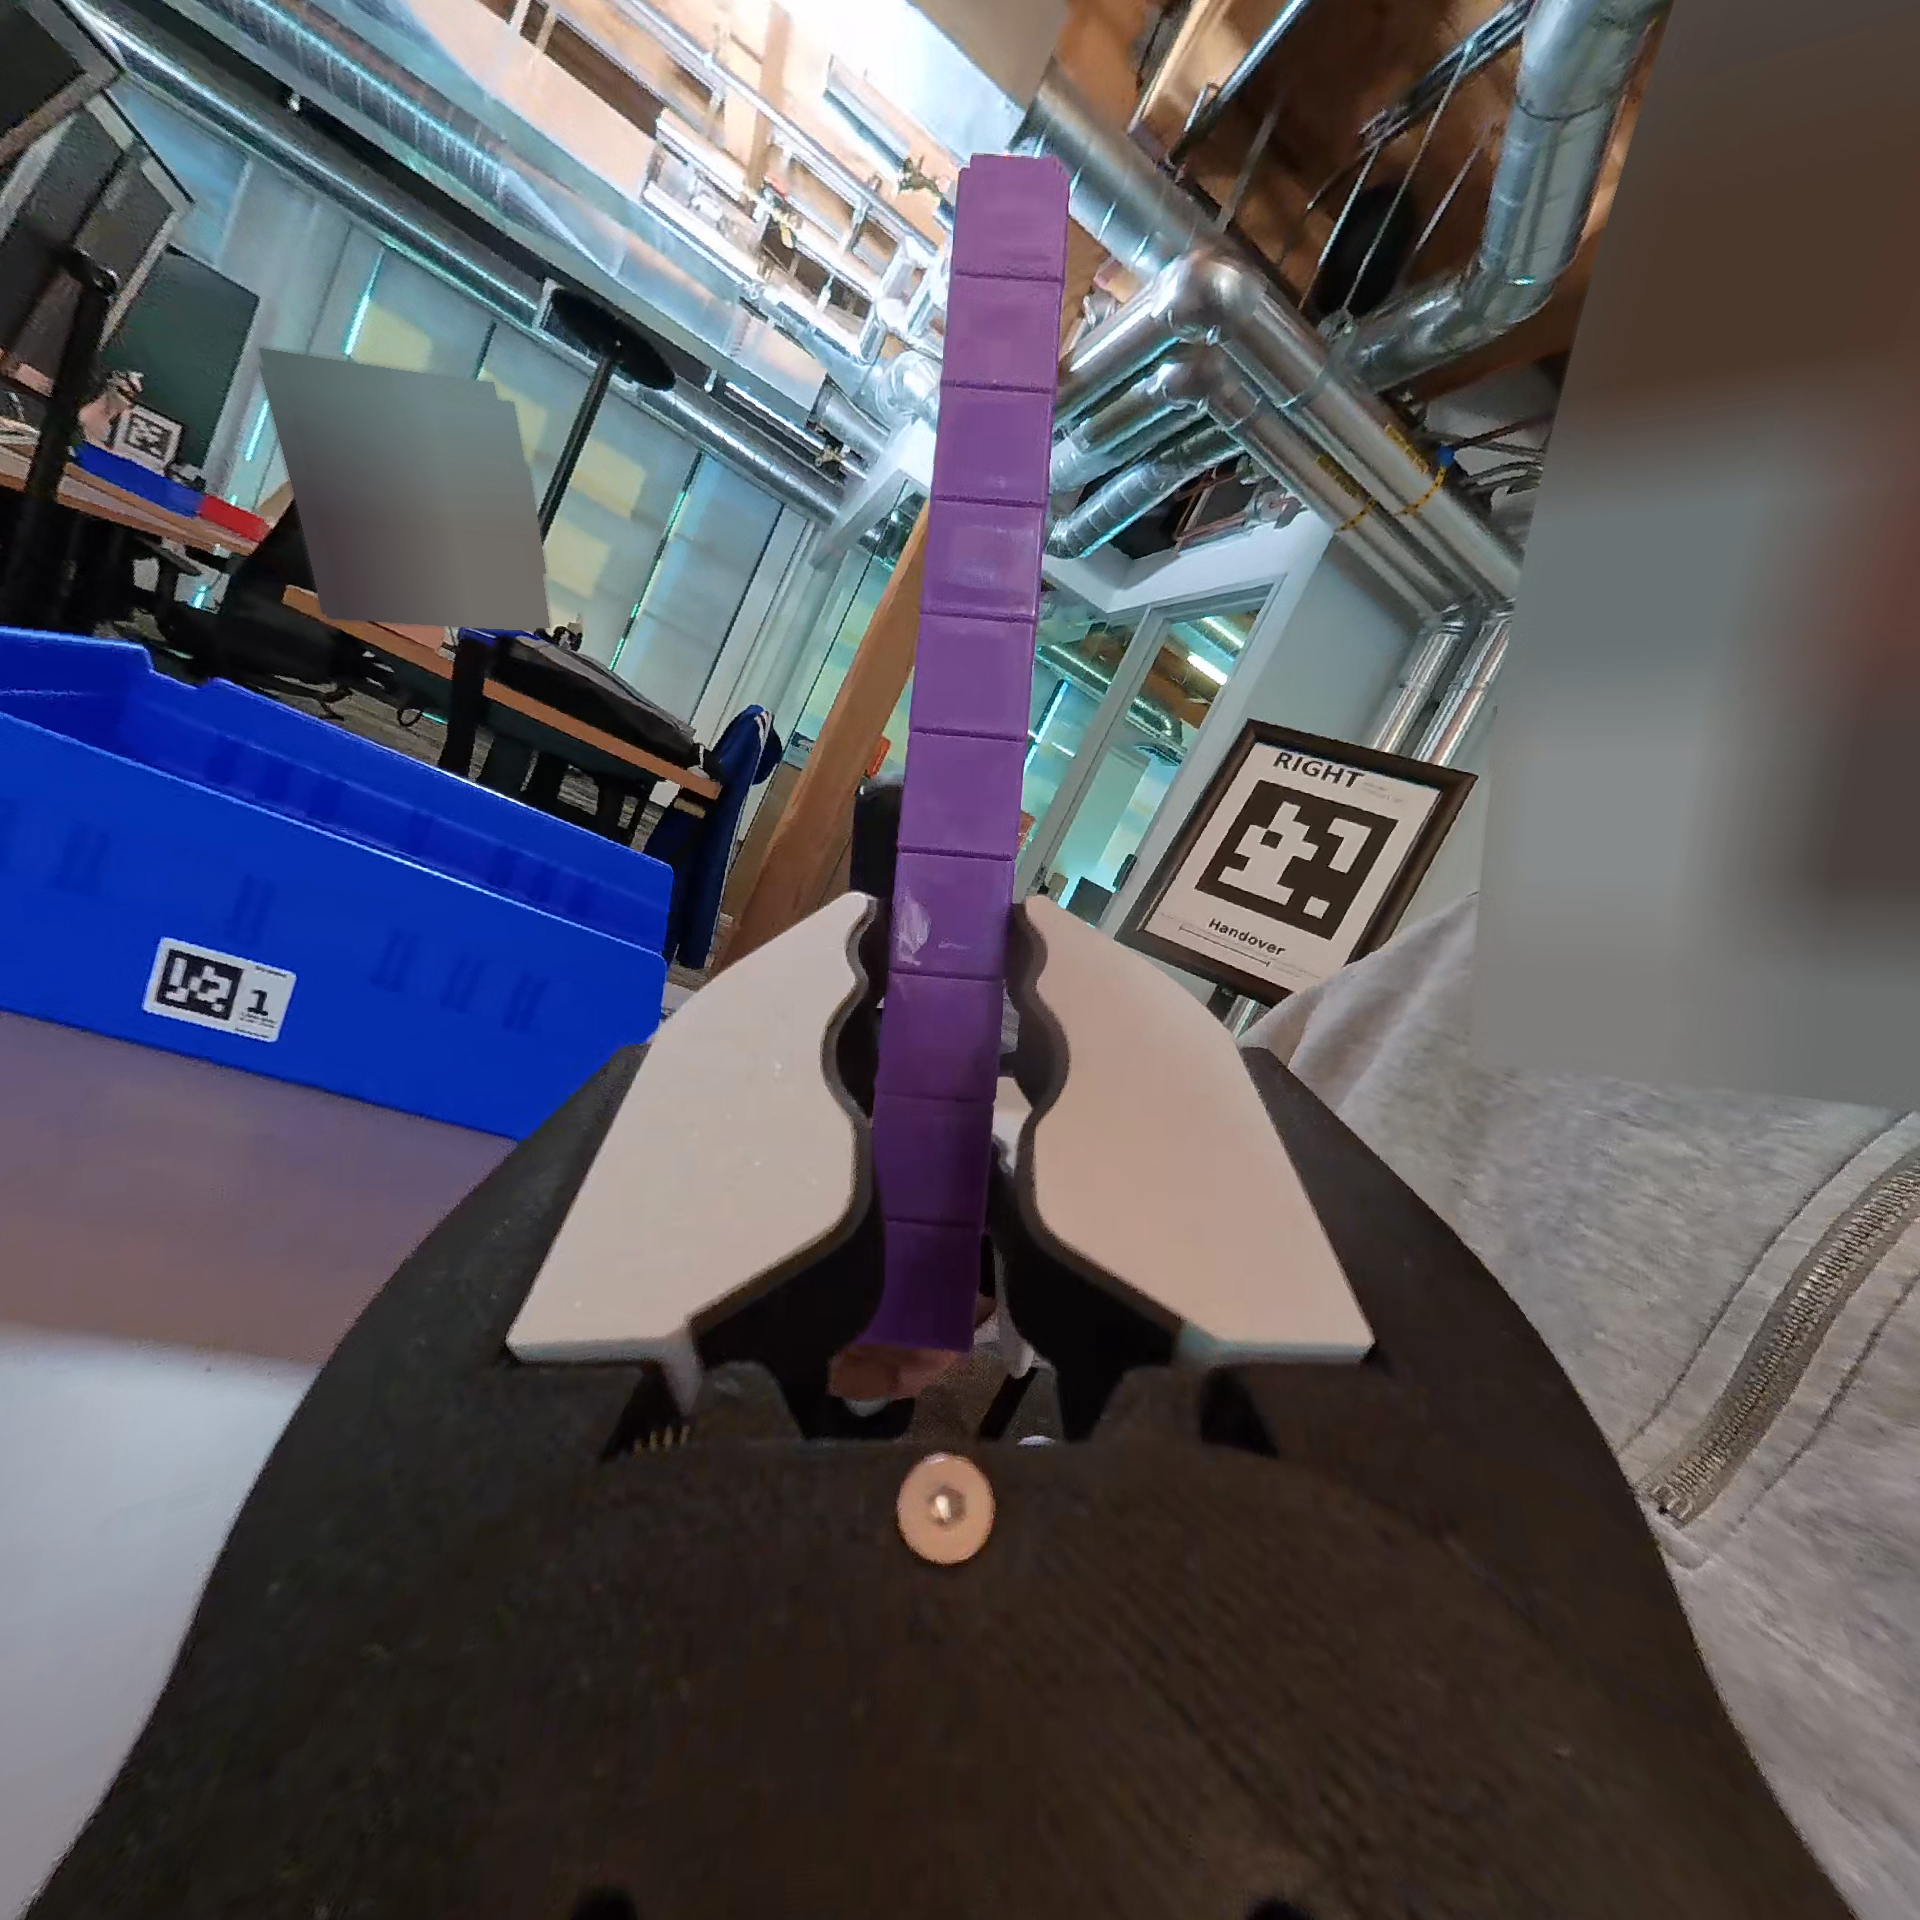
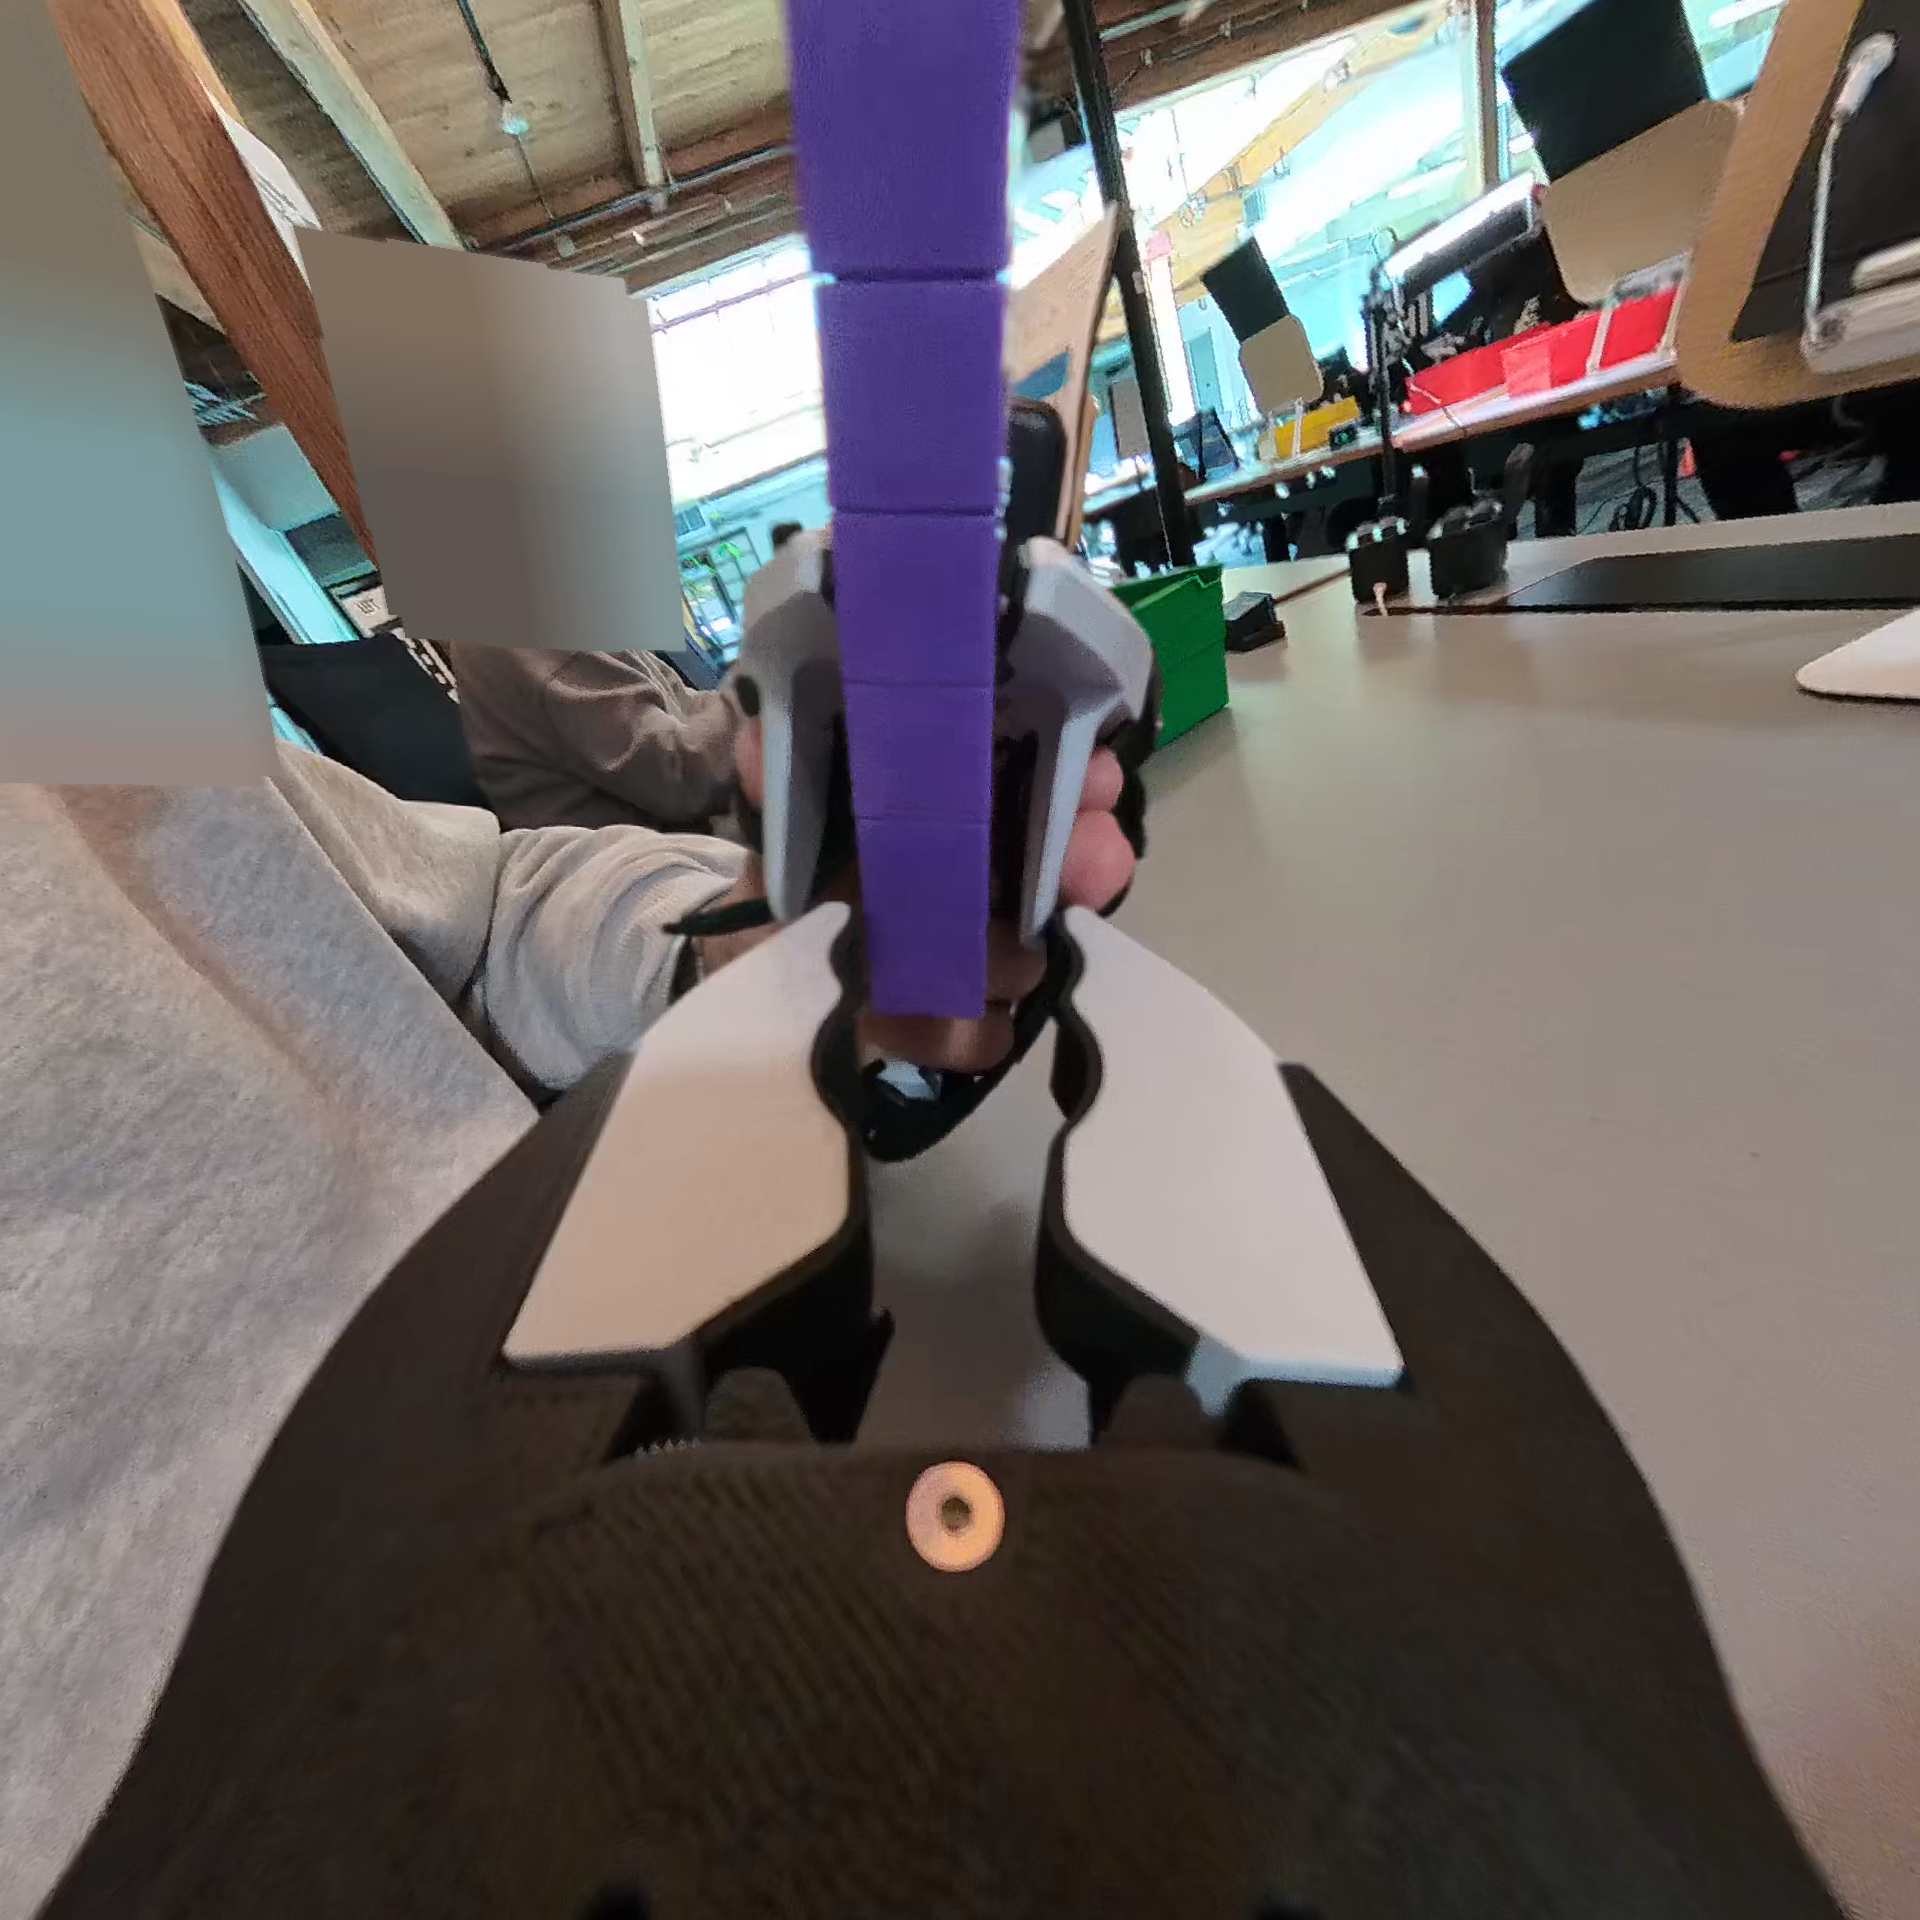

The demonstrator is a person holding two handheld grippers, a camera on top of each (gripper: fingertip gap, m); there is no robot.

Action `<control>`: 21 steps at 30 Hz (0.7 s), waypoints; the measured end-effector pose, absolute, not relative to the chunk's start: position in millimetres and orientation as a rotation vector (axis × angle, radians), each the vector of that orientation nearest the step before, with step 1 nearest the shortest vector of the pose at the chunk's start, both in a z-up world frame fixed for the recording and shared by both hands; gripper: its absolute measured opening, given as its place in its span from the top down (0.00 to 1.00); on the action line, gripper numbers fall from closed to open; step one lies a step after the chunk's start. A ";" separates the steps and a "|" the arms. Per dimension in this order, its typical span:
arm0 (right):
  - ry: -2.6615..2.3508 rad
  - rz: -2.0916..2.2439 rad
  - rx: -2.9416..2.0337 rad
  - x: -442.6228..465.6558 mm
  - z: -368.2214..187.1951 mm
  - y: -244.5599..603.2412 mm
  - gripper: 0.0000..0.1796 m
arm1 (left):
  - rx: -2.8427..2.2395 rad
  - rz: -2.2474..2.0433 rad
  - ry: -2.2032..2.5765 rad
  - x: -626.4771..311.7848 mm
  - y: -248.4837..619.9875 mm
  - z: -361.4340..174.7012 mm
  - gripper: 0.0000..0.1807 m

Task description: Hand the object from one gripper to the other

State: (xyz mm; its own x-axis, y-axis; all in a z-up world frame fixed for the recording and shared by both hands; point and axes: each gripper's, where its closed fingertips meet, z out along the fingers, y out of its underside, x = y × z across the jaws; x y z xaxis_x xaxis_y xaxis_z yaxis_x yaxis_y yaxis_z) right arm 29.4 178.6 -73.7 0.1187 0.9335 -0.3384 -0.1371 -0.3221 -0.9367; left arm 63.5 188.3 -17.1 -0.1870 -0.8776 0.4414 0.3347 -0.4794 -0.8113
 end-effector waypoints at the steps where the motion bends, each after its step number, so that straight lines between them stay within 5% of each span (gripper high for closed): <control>1: -0.841 1.385 -1.437 29.7 -75.2 178.9 0.83 | -1.194 -1.788 0.713 65.7 186.4 -17.8 0.88; 10: -0.929 1.227 -1.514 36.1 -86.1 184.6 0.88 | -1.200 -1.730 0.713 64.2 189.1 -16.9 0.87; 21: -1.029 0.842 -1.720 66.0 -113.3 217.5 0.88 | -1.456 -1.462 0.707 65.6 220.6 -52.1 0.66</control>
State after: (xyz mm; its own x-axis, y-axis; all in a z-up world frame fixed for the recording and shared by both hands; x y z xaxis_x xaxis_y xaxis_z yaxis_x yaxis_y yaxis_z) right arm 66.0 217.5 -113.3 0.4138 0.9059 -0.0903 0.2678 -0.2159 -0.9390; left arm 65.6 220.6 -52.1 0.1281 -0.8898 0.4379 0.2091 -0.4074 -0.8890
